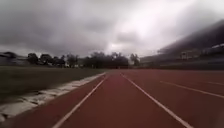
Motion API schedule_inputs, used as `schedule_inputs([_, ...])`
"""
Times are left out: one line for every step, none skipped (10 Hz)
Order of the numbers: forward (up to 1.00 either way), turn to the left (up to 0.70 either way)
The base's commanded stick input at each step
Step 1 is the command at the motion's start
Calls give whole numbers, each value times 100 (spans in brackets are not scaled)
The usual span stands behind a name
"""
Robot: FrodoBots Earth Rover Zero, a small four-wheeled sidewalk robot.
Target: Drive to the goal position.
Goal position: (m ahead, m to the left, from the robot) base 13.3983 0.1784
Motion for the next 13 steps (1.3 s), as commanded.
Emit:
schedule_inputs([70, 0])
schedule_inputs([70, 0])
schedule_inputs([70, 0])
schedule_inputs([70, 0])
schedule_inputs([70, 0])
schedule_inputs([70, 0])
schedule_inputs([70, -23])
schedule_inputs([70, -35])
schedule_inputs([70, -35])
schedule_inputs([70, -35])
schedule_inputs([70, -35])
schedule_inputs([70, -35])
schedule_inputs([70, -27])
